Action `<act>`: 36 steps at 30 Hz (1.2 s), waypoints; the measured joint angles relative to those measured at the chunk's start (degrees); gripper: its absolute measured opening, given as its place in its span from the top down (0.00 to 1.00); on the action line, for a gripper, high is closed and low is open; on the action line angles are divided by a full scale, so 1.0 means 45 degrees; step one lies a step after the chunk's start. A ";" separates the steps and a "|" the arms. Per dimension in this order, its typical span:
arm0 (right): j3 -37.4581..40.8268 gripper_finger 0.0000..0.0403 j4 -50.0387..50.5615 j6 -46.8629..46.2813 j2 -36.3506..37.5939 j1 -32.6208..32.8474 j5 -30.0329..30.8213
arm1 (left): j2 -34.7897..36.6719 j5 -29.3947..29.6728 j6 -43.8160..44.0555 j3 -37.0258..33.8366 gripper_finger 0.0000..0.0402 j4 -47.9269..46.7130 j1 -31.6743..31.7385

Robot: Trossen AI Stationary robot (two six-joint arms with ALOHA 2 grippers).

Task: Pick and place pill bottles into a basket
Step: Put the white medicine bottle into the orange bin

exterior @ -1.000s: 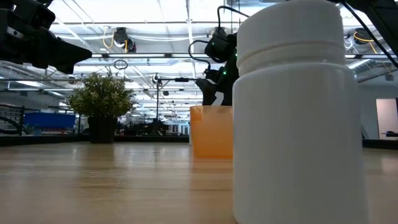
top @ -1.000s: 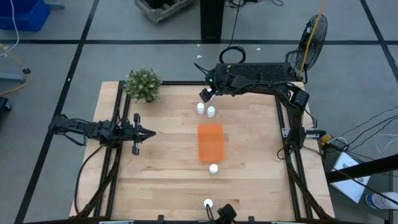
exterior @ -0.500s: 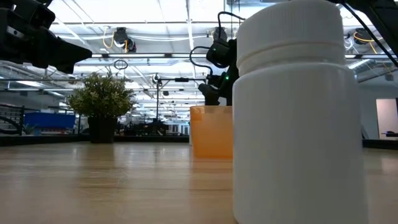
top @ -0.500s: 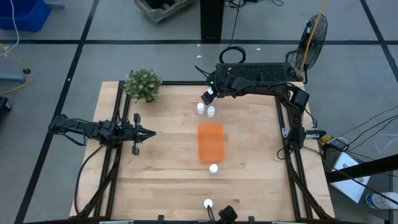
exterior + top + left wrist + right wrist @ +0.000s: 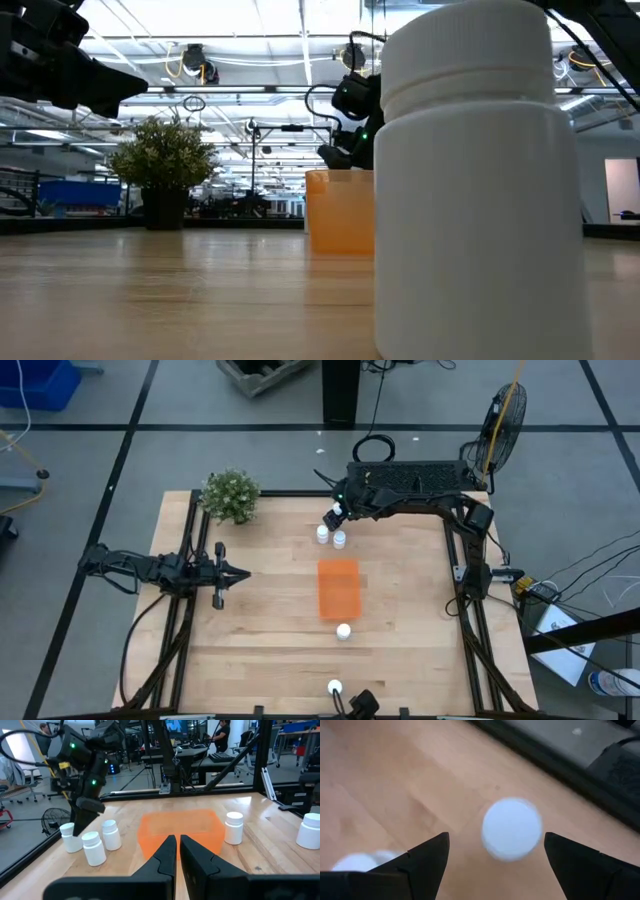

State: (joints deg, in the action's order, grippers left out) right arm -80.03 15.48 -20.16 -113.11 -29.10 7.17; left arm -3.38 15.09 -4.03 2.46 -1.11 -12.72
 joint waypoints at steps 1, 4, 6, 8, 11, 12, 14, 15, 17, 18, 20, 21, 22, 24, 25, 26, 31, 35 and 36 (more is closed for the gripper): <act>0.0000 0.21 -0.0221 0.0014 -0.0101 -0.0019 -0.0013 | 0.0000 0.0000 0.0000 0.0000 0.92 -0.0003 -0.0003; -0.0010 0.23 -0.0101 0.0300 -0.0263 -0.0020 0.0084 | 0.0004 0.0004 0.0000 0.0000 0.92 0.0001 0.0001; -0.0010 0.24 -0.0169 0.0306 -0.0270 -0.0025 0.0090 | 0.0000 -0.0005 0.0000 0.0000 0.92 0.0002 -0.0001; -0.0010 0.25 -0.0276 0.0305 -0.0256 -0.0066 0.0090 | 0.0005 0.0004 0.0000 0.0000 0.92 0.0012 -0.0003; -0.0010 0.27 -0.0250 0.0339 -0.0259 -0.0129 0.0144 | 0.0005 0.0000 0.0000 0.0000 0.92 0.0022 -0.0003; -0.0010 0.28 -0.0273 0.0345 -0.0261 -0.0157 0.0278 | 0.0000 0.0000 0.0000 0.0000 0.92 0.0020 -0.0003; -0.0010 0.28 -0.0457 0.0345 -0.0256 -0.0201 0.0417 | 0.0000 0.0000 0.0000 0.0000 0.92 0.0022 -0.0003; -0.0010 0.29 -0.0539 0.0345 -0.0256 -0.0218 0.0413 | 0.0002 0.0002 0.0000 0.0000 0.92 0.0021 0.0001; -0.0010 0.30 -0.0688 0.0345 -0.0256 -0.0229 0.0415 | 0.0004 0.0000 0.0000 0.0000 0.92 0.0017 0.0001; -0.0010 0.31 -0.0834 0.0345 -0.0256 -0.0228 0.0404 | 0.0000 0.0000 0.0000 0.0000 0.92 0.0017 0.0001; -0.0010 0.32 -0.0993 0.0345 -0.0256 -0.0222 0.0359 | 0.0001 0.0000 0.0000 0.0000 0.92 0.0017 0.0000; -0.0010 0.33 -0.0983 0.0345 -0.0251 -0.0215 0.0360 | 0.0001 0.0000 0.0000 0.0000 0.92 0.0017 -0.0003; -0.0010 0.34 -0.0924 0.0345 -0.0251 -0.0214 0.0357 | 0.0003 0.0000 0.0000 0.0000 0.92 0.0017 -0.0002; -0.0010 0.37 -0.0799 0.0345 -0.0256 -0.0214 0.0354 | 0.0001 0.0000 0.0000 0.0000 0.92 0.0012 0.0000; -0.0010 0.38 -0.0784 0.0345 -0.0256 -0.0214 0.0356 | 0.0000 0.0000 0.0000 0.0000 0.92 0.0017 -0.0003; -0.0010 0.40 -0.0763 0.0345 -0.0256 -0.0214 0.0353 | 0.0003 0.0001 0.0000 0.0000 0.92 0.0015 0.0001; -0.0010 0.51 -0.0720 0.0408 -0.0256 -0.0209 0.0366 | 0.0002 0.0000 0.0000 0.0000 0.92 0.0012 -0.0001; -0.0015 0.62 -0.0741 0.0619 -0.0256 -0.0204 0.0390 | 0.0000 0.0000 0.0000 0.0000 0.92 0.0012 -0.0003; -0.0015 0.64 -0.0747 0.0646 -0.0256 -0.0204 0.0391 | 0.0002 0.0000 0.0000 0.0000 0.92 0.0012 -0.0003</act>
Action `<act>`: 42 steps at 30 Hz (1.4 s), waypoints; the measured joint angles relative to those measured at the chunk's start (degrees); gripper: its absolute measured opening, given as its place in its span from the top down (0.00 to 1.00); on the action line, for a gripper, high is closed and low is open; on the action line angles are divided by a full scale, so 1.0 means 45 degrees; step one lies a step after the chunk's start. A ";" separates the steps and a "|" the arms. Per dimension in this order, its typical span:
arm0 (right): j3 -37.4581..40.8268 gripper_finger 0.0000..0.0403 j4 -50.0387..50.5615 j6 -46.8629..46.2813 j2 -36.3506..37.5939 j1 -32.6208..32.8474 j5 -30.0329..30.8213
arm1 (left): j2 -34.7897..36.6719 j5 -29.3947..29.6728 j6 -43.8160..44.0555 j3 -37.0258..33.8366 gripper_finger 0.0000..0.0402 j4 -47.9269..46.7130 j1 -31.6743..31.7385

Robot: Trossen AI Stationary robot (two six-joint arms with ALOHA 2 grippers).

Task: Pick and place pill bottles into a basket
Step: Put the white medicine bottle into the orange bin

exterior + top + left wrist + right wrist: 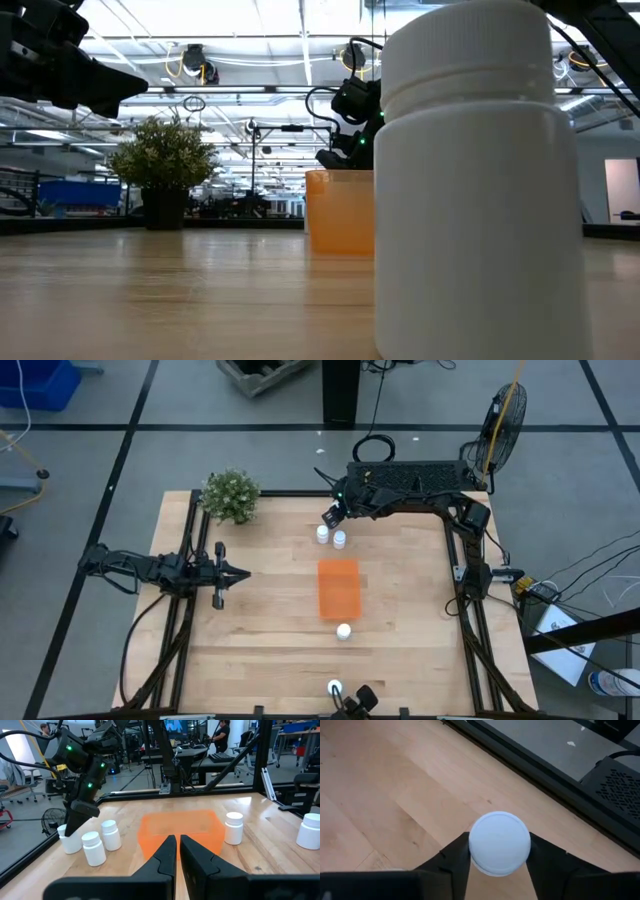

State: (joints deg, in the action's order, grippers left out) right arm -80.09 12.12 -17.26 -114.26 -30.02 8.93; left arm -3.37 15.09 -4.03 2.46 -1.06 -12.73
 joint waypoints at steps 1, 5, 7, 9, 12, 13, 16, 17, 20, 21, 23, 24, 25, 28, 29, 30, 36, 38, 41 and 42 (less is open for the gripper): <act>0.0000 0.64 -0.0005 -0.0003 0.0000 0.0005 0.0000 | -0.0002 0.0000 0.0000 0.0000 0.92 0.0000 -0.0001; 0.0000 0.64 0.0000 0.0087 0.0000 0.0015 0.0029 | 0.0000 0.0000 0.0000 0.0000 0.92 0.0000 0.0000; 0.0000 0.64 0.0005 0.0087 0.0000 0.0015 0.0042 | 0.0001 0.0000 0.0000 0.0000 0.92 0.0000 0.0002; 0.0000 0.64 0.0015 0.0090 0.0007 0.0022 0.0146 | -0.0002 0.0003 0.0000 0.0000 0.92 0.0000 -0.0001; 0.0000 0.64 0.0143 0.0222 0.0109 0.0098 0.0451 | -0.0002 0.0000 0.0000 0.0000 0.92 0.0000 -0.0001; 0.0000 0.64 0.0112 0.0301 0.0185 0.0126 0.0631 | 0.0000 0.0000 0.0000 0.0000 0.92 0.0000 0.0001; 0.0000 0.64 0.0335 0.0405 0.0454 0.0274 0.0729 | -0.0002 0.0001 0.0000 0.0000 0.92 -0.0006 -0.0001; 0.0000 0.64 0.0462 0.0425 0.0584 0.0297 0.0735 | -0.0002 0.0000 0.0000 0.0000 0.92 -0.0005 0.0002; 0.0000 0.64 0.0915 0.0432 0.1060 0.0481 0.1049 | -0.0002 0.0029 0.0000 0.0000 0.92 -0.0047 0.0002; 0.0000 0.64 0.1200 0.0447 0.1258 0.0554 0.1078 | -0.0001 0.0036 0.0000 0.0000 0.92 -0.0036 0.0000; 0.0000 0.64 0.1627 0.0455 0.1743 0.0685 0.1110 | 0.0002 0.0077 0.0000 0.0000 0.92 -0.0023 0.0003; 0.0000 0.63 0.1912 0.0421 0.1982 0.0786 0.1283 | -0.0002 0.0083 0.0000 0.0000 0.92 -0.0030 0.0000; 0.0000 0.63 0.2204 0.0375 0.2267 0.0912 0.1442 | 0.0001 0.0078 0.0000 0.0000 0.92 -0.0008 0.0002; 0.0000 0.63 0.2935 0.0355 0.3095 0.1395 0.2065 | 0.0001 0.0083 0.0000 0.0000 0.92 -0.0015 0.0000; 0.0000 0.63 0.3194 0.0355 0.3385 0.1578 0.2221 | 0.0002 0.0083 0.0000 0.0000 0.92 -0.0009 -0.0001; 0.0000 0.64 0.3403 0.0337 0.3677 0.1782 0.2354 | 0.0002 0.0083 0.0000 0.0000 0.92 0.0000 0.0003; 0.0000 0.63 0.4184 -0.0464 0.5141 0.3416 0.2356 | -0.0002 0.0087 0.0000 0.0000 0.92 -0.0010 0.0002; 0.0000 0.63 0.4522 -0.0748 0.5372 0.4133 0.2511 | 0.0002 0.0087 0.0000 0.0000 0.92 -0.0003 0.0000; 0.0000 0.64 0.4914 -0.1168 0.5430 0.5343 0.3370 | -0.0001 0.0087 0.0000 0.0000 0.92 0.0000 0.0002; 0.0000 0.64 0.5121 -0.1357 0.5430 0.5731 0.3708 | 0.0002 0.0092 0.0000 0.0000 0.92 0.0000 -0.0001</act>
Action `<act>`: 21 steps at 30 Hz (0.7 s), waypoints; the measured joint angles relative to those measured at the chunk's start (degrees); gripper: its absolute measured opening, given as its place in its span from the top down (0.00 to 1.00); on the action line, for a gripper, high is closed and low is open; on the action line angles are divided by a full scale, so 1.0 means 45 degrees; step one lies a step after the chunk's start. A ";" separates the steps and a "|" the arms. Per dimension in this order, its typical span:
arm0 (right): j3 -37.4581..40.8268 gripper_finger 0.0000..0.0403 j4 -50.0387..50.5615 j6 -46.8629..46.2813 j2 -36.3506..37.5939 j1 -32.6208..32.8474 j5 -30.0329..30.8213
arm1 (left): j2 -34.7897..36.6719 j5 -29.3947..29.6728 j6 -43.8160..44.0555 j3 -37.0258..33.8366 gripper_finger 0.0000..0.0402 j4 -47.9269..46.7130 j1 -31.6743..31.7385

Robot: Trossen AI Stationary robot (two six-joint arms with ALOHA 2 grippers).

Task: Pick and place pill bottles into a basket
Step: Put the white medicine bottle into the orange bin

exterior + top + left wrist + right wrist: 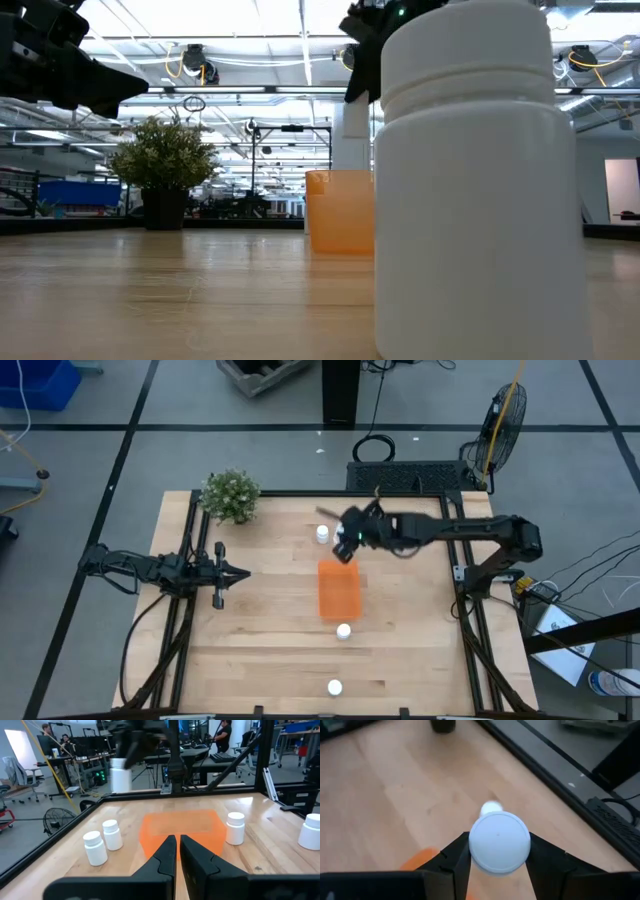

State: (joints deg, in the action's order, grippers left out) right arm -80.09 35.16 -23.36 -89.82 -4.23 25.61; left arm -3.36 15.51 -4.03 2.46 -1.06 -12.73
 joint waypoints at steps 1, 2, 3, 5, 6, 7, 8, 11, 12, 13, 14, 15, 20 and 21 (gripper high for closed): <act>0.0000 0.64 0.0133 -0.0228 0.0000 0.0407 0.0318 | 0.0000 -0.0005 0.0000 0.0000 0.92 -0.0005 0.0000; 0.0000 0.64 0.0225 -0.0471 -0.0007 0.0755 0.0542 | 0.0000 -0.0005 0.0000 0.0000 0.92 0.0000 0.0000; 0.0000 0.64 0.0314 -0.0732 -0.0019 0.1107 0.0644 | 0.0000 0.0000 0.0000 0.0000 0.92 0.0000 0.0002; 0.0006 0.63 0.0430 -0.1186 -0.0033 0.1722 0.0642 | -0.0005 -0.0001 0.0000 0.0000 0.92 -0.0019 0.0002; 0.0063 0.63 0.0353 -0.1403 -0.0034 0.2017 0.0656 | -0.0005 -0.0001 0.0000 0.0000 0.92 -0.0004 0.0005; 0.0153 0.63 0.0292 -0.1624 -0.0034 0.2276 0.0680 | 0.0000 0.0000 0.0000 0.0000 0.92 0.0000 0.0000; 0.0286 0.63 0.0239 -0.1853 -0.0029 0.2492 0.0688 | -0.0005 0.0000 0.0000 0.0000 0.92 -0.0002 0.0002; 0.0918 0.64 0.0035 -0.2618 -0.0029 0.3002 0.0646 | 0.0000 0.0000 0.0000 0.0000 0.92 -0.0011 0.0004; 0.1193 0.64 -0.0049 -0.2862 -0.0034 0.3108 0.0620 | 0.0000 0.0000 0.0000 0.0000 0.92 -0.0019 0.0005; 0.1498 0.64 -0.0173 -0.3112 -0.0034 0.3184 0.0610 | -0.0003 0.0000 0.0000 0.0000 0.92 -0.0015 0.0003; 0.1805 0.64 -0.0327 -0.3376 -0.0034 0.3240 0.0610 | 0.0000 0.0000 0.0000 0.0000 0.92 0.0002 0.0000; 0.2099 0.63 -0.0400 -0.3636 -0.0034 0.3284 0.0607 | 0.0000 0.0001 0.0000 0.0000 0.92 0.0005 0.0004; 0.3387 0.63 -0.1395 -0.4554 -0.0039 0.3448 0.0179 | 0.0000 0.0000 0.0001 0.0000 0.92 -0.0005 0.0001; 0.3673 0.63 -0.1902 -0.4559 -0.0039 0.3468 -0.0018 | 0.0000 0.0000 0.0000 0.0000 0.92 0.0001 0.0003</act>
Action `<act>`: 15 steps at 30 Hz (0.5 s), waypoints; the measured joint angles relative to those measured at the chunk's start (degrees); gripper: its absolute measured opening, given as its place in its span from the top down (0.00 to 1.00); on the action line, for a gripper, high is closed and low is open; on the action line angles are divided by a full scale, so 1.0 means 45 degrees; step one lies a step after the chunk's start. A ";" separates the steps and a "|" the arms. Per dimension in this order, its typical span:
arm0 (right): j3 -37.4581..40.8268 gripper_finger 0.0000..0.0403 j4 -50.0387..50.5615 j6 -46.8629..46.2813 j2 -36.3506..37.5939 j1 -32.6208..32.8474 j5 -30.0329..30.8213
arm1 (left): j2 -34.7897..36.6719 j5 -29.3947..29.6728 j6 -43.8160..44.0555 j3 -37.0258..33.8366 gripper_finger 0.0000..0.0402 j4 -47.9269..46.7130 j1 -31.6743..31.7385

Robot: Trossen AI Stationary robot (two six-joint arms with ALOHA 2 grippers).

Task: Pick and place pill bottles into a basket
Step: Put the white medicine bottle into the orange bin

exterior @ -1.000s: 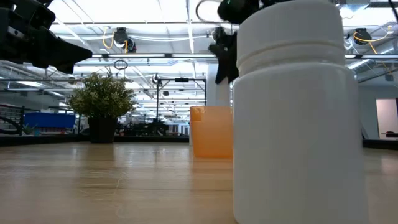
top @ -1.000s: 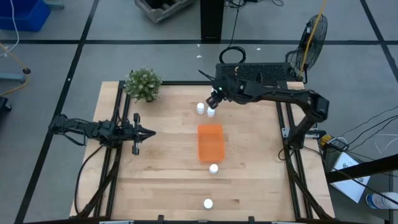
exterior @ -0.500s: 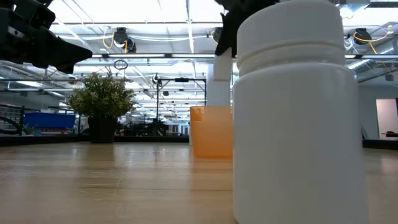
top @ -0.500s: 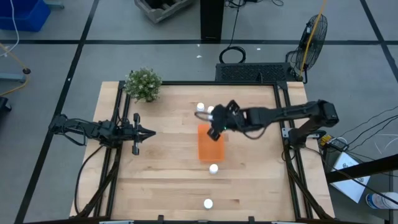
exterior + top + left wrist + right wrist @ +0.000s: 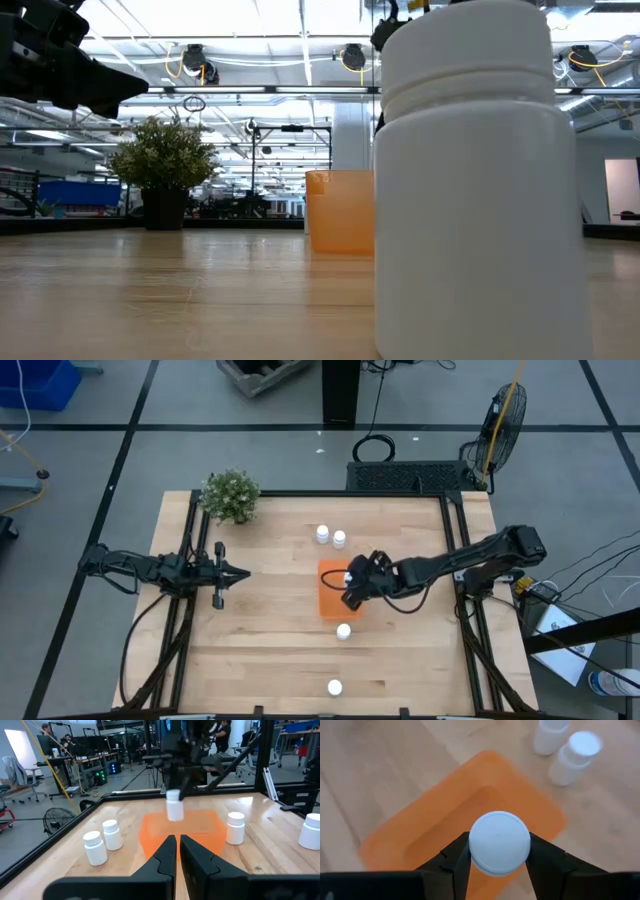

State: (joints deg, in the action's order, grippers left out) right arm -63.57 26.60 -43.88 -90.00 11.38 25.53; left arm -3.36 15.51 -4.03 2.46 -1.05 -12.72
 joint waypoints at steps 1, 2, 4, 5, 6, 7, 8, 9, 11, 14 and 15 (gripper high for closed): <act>0.0261 0.63 -0.0420 0.0002 -0.0004 0.0047 -0.0108 | -0.0001 0.0000 0.0000 0.0000 0.92 0.0003 -0.0003; 0.0453 0.63 -0.0720 -0.0015 -0.0012 0.0092 -0.0148 | 0.0000 0.0000 0.0000 0.0000 0.92 -0.0001 0.0001; 0.0736 0.63 -0.1224 -0.0178 -0.0010 0.0144 -0.0436 | 0.0000 0.0000 0.0000 0.0000 0.92 -0.0002 -0.0003; 0.0879 0.63 -0.1438 -0.0342 -0.0010 0.0177 -0.0579 | -0.0001 0.0000 0.0000 0.0000 0.92 0.0000 -0.0003; 0.1042 0.63 -0.1578 -0.0468 -0.0012 0.0203 -0.0721 | -0.0001 0.0000 0.0000 0.0000 0.92 -0.0001 0.0000; 0.1178 0.63 -0.1634 -0.0559 -0.0052 0.0271 -0.0737 | -0.0004 0.0000 0.0000 0.0000 0.92 -0.0005 0.0001; 0.1266 0.63 -0.1686 -0.0615 -0.0108 0.0347 -0.0736 | -0.0003 0.0000 0.0000 0.0000 0.92 0.0000 -0.0002; 0.1306 0.63 -0.1779 -0.0650 -0.0169 0.0427 -0.0732 | -0.0003 0.0000 0.0000 0.0000 0.92 -0.0001 0.0000; 0.1306 0.63 -0.1950 -0.0670 -0.0265 0.0570 -0.0833 | 0.0000 0.0000 0.0000 0.0000 0.92 -0.0001 0.0002; 0.1296 0.63 -0.2092 -0.0616 -0.0608 0.0686 -0.1136 | 0.0000 0.0000 0.0000 0.0000 0.92 -0.0007 -0.0003; 0.1304 0.63 -0.2060 -0.0614 -0.0754 0.0710 -0.1098 | 0.0000 0.0005 0.0002 0.0000 0.92 -0.0013 -0.0001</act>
State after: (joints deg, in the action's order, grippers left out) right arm -57.70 17.33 -46.64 -93.39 14.57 20.59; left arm -3.36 15.53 -4.02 2.46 -1.11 -12.72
